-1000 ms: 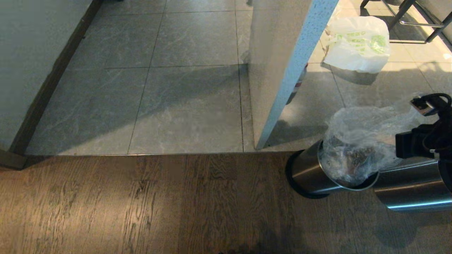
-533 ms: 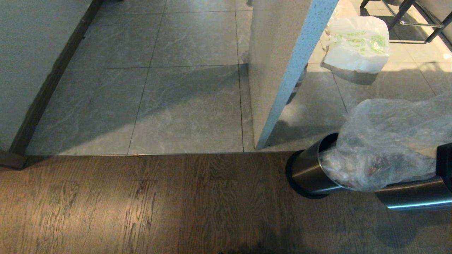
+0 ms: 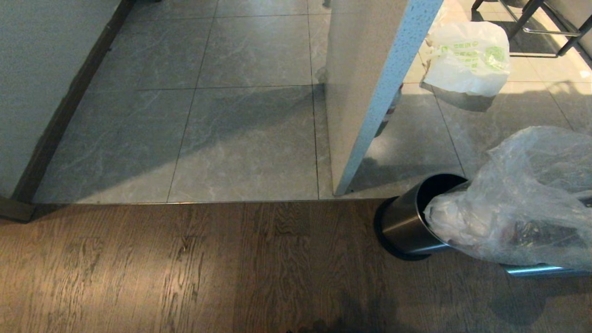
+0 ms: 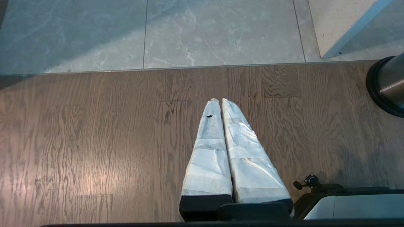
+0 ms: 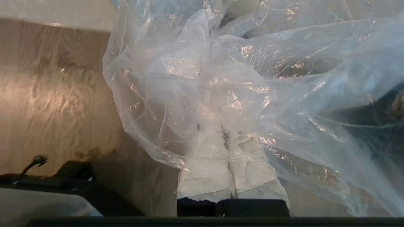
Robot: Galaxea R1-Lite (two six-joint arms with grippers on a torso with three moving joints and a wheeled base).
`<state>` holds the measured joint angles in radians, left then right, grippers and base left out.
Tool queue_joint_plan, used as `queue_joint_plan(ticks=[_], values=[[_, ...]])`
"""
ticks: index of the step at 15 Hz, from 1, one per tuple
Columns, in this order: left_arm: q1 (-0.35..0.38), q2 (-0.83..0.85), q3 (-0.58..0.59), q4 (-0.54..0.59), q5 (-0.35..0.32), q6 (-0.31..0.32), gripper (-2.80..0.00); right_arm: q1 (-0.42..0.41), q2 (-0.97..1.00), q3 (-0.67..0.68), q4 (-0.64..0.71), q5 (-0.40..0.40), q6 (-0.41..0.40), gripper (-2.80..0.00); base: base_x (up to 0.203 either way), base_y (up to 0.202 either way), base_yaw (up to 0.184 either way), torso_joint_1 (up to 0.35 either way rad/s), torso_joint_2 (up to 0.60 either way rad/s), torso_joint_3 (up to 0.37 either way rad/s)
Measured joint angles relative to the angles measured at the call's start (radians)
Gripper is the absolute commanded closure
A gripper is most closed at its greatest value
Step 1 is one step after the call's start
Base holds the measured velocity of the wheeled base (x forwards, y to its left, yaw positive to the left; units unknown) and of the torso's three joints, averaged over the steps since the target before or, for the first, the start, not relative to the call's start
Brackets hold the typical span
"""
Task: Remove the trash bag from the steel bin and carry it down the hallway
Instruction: Pick up the trash bag, then put the trash bag at the door
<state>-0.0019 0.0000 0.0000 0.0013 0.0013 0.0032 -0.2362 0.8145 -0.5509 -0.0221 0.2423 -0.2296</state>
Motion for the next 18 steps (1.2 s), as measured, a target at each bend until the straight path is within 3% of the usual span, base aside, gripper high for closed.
queue_joint_plan(ticks=[5,9,14,18], values=[[0.000,0.000,0.000,0.000,0.000,0.000,0.00,0.009,-0.205,0.104,0.038,-0.017,0.002,0.00,0.000,0.000,0.000,0.000,0.00,0.000],[0.000,0.000,0.000,0.000,0.000,0.000,0.00,0.085,-0.335,0.236,0.098,-0.071,0.015,0.00,0.000,0.000,0.000,0.000,0.00,0.000],[0.000,0.000,0.000,0.000,0.000,0.000,0.00,0.207,-0.528,0.431,0.107,-0.177,0.120,0.00,0.000,0.000,0.000,0.000,0.00,0.000],[0.000,0.000,0.000,0.000,0.000,0.000,0.00,0.231,-0.689,0.499,0.096,-0.216,0.150,0.00,0.000,0.000,0.000,0.000,0.00,0.000]])
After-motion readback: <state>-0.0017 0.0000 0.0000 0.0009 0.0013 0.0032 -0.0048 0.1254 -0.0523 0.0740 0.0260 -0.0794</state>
